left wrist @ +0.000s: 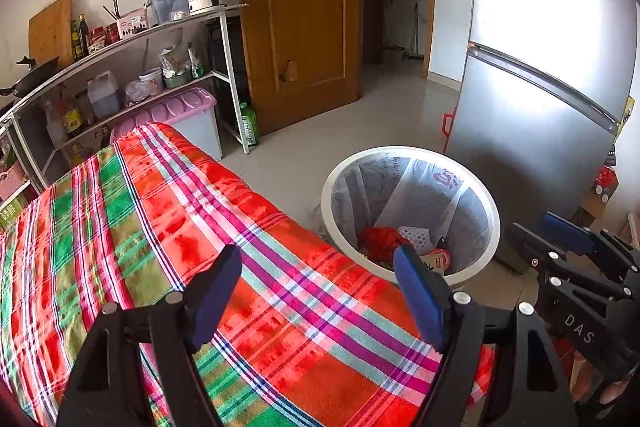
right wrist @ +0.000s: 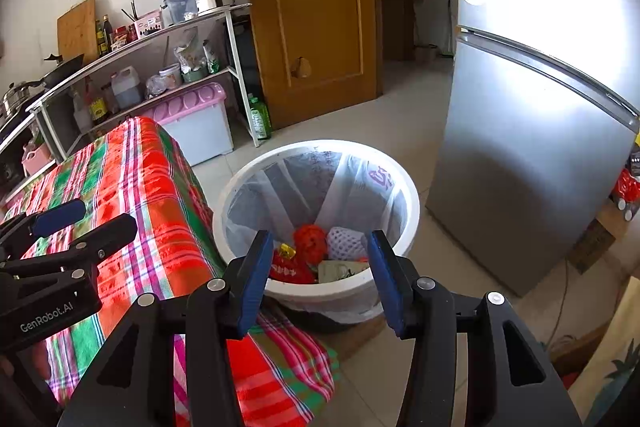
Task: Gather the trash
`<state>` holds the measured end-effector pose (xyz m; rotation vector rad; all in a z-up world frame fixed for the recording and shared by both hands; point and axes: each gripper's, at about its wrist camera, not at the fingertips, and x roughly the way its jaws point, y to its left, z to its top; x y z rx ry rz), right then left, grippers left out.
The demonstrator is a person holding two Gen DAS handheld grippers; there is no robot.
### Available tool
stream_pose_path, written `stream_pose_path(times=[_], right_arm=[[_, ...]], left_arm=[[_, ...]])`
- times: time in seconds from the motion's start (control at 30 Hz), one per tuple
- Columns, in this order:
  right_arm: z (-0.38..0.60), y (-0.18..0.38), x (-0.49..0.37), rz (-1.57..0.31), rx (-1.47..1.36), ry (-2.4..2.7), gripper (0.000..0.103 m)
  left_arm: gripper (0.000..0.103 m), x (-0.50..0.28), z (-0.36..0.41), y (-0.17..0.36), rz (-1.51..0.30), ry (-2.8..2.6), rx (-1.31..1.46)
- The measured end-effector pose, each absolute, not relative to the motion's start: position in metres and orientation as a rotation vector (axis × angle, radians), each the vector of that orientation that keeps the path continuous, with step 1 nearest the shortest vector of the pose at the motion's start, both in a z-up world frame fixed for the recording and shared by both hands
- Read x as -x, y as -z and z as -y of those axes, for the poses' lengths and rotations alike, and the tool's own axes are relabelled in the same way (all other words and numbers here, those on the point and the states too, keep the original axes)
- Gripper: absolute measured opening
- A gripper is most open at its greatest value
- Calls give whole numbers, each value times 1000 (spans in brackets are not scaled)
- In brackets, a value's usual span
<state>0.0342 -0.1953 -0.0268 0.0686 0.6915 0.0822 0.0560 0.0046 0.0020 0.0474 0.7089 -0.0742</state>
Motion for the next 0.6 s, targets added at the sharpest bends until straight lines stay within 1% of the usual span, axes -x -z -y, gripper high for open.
stream_pose_path(times=[0.6], right_arm=[[195, 29, -33, -695, -69, -79, 50]], left_arm=[[80, -54, -4, 0, -716, 64, -54]])
